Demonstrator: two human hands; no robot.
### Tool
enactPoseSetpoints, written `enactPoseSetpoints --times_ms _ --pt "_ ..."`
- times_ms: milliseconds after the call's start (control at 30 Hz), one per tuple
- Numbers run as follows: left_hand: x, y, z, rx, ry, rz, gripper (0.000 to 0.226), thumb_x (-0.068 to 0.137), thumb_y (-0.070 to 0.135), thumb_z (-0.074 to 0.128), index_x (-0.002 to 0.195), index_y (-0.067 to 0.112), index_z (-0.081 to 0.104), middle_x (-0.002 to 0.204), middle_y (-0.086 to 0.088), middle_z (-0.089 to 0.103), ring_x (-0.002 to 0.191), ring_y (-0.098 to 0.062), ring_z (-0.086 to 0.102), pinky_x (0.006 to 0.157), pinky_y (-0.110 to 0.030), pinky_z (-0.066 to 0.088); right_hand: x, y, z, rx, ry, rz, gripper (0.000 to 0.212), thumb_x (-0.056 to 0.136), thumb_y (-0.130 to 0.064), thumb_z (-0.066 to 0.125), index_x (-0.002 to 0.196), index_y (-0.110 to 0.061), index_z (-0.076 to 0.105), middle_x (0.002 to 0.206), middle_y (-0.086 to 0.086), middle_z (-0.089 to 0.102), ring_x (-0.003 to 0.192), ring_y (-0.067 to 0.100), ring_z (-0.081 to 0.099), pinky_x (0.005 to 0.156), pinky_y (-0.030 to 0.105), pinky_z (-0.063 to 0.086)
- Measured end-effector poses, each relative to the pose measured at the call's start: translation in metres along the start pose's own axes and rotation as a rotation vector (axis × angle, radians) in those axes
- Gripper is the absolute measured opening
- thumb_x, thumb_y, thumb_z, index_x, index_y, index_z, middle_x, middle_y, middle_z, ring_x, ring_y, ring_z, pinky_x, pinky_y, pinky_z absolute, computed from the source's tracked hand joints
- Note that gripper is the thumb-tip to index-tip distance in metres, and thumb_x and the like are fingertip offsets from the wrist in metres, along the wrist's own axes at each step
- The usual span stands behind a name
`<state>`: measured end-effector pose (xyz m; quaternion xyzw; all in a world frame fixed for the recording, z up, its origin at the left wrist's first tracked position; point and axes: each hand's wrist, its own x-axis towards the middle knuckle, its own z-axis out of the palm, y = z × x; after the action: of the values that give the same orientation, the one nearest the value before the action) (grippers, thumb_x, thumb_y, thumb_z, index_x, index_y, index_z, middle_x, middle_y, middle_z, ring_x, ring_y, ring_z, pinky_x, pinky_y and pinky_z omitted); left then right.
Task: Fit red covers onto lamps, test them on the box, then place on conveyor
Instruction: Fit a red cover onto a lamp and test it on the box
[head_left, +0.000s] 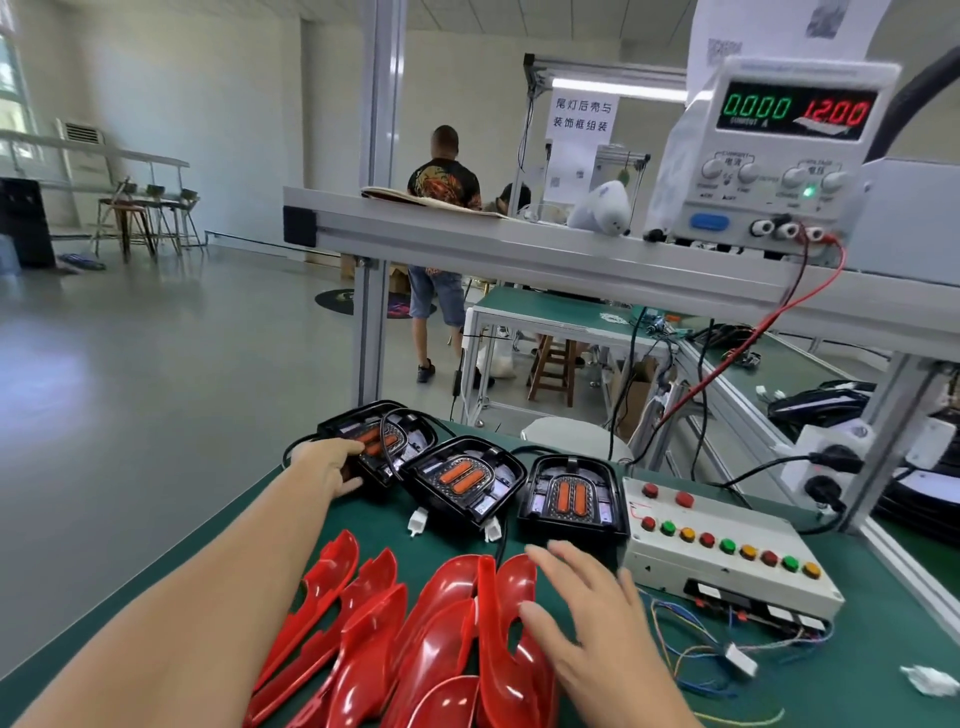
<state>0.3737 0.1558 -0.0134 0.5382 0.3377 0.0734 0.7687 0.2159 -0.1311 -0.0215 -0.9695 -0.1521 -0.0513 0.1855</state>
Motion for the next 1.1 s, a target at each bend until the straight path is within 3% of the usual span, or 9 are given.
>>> enactPoseSetpoints --times_ms 100,267,433,600,733,800,900,1000,1100 --pt "-0.004 -0.002 -0.006 -0.053 0.015 0.011 0.039 0.085 -0.009 0.061 0.122 0.000 0.054 0.133 -0.018 0.053 0.124 -0.030 0.051 0.092 -0.047 0.048 0.011 -0.017 0.002 0.196 0.025 -0.041 0.050 0.100 -0.044 0.042 0.147 -0.044 0.026 0.144 -0.025 0.024 0.141 -0.003 0.013 0.119 0.027 -0.002" --pt "-0.015 -0.006 -0.018 -0.167 0.066 0.113 0.020 0.083 -0.010 0.064 0.079 0.006 0.052 0.118 -0.019 0.059 0.098 -0.029 0.058 0.071 -0.041 0.050 0.019 -0.026 0.003 0.349 0.011 -0.081 0.051 0.099 -0.039 0.046 0.148 -0.034 0.032 0.148 -0.022 0.030 0.137 -0.003 0.025 0.111 0.018 0.021" --pt "-0.051 -0.010 -0.023 -0.246 -0.041 0.164 0.021 0.086 -0.003 0.063 0.105 0.003 0.060 0.105 -0.014 0.064 0.092 -0.025 0.061 0.063 -0.037 0.051 0.030 -0.036 0.002 0.540 -0.021 -0.019 0.057 0.097 -0.040 0.052 0.149 -0.025 0.034 0.150 -0.014 0.036 0.135 -0.001 0.033 0.103 0.013 0.023" --pt "-0.101 -0.022 -0.011 -0.325 -0.127 0.226 0.011 0.087 -0.003 0.061 0.091 0.007 0.060 0.087 -0.008 0.064 0.079 -0.019 0.061 0.070 -0.039 0.054 0.048 -0.048 0.001 0.798 -0.070 0.077 0.056 0.097 -0.038 0.055 0.145 -0.012 0.043 0.137 -0.009 0.050 0.120 0.002 0.047 0.102 0.018 0.033" --pt "-0.135 -0.037 0.000 -0.310 -0.172 0.292 0.010 0.090 0.000 0.059 0.093 0.009 0.062 0.091 -0.007 0.068 0.082 -0.017 0.065 0.064 -0.033 0.053 0.059 -0.055 -0.003 1.104 -0.119 0.203 0.061 0.094 -0.047 0.053 0.145 -0.015 0.043 0.139 -0.003 0.051 0.128 0.012 0.048 0.111 0.031 0.035" --pt "-0.148 -0.047 0.002 -0.304 -0.206 0.290 0.010 0.090 0.002 0.059 0.099 0.006 0.063 0.098 -0.010 0.070 0.090 -0.021 0.066 0.072 -0.036 0.055 0.063 -0.058 -0.005 1.241 -0.144 0.236 0.060 0.093 -0.049 0.054 0.144 -0.019 0.043 0.138 -0.002 0.054 0.121 0.013 0.054 0.105 0.030 0.042" --pt "-0.164 -0.061 0.004 -0.313 -0.279 0.275 0.014 0.090 0.002 0.059 0.102 0.006 0.065 0.096 -0.008 0.072 0.091 -0.021 0.068 0.071 -0.035 0.054 0.064 -0.064 -0.007 1.491 -0.114 0.276 0.042 0.094 -0.031 0.061 0.132 -0.013 0.054 0.117 0.004 0.069 0.088 0.009 0.069 0.072 0.023 0.054" --pt "-0.175 -0.068 0.004 -0.316 -0.391 0.257 0.012 0.088 0.001 0.058 0.098 0.004 0.066 0.085 -0.008 0.074 0.074 -0.017 0.071 0.060 -0.030 0.057 0.063 -0.062 -0.004 1.626 0.013 0.298 0.033 0.094 -0.013 0.060 0.126 -0.004 0.058 0.115 0.017 0.069 0.093 0.026 0.068 0.086 0.039 0.056" --pt "-0.175 -0.064 0.000 -0.373 -0.563 0.091 0.026 0.079 0.008 0.061 0.102 -0.003 0.068 0.098 -0.019 0.071 0.082 -0.025 0.070 0.075 -0.037 0.058 0.054 -0.053 -0.006 1.603 0.088 0.259 0.025 0.094 -0.012 0.061 0.118 -0.007 0.062 0.108 0.014 0.072 0.091 0.025 0.069 0.085 0.038 0.057"
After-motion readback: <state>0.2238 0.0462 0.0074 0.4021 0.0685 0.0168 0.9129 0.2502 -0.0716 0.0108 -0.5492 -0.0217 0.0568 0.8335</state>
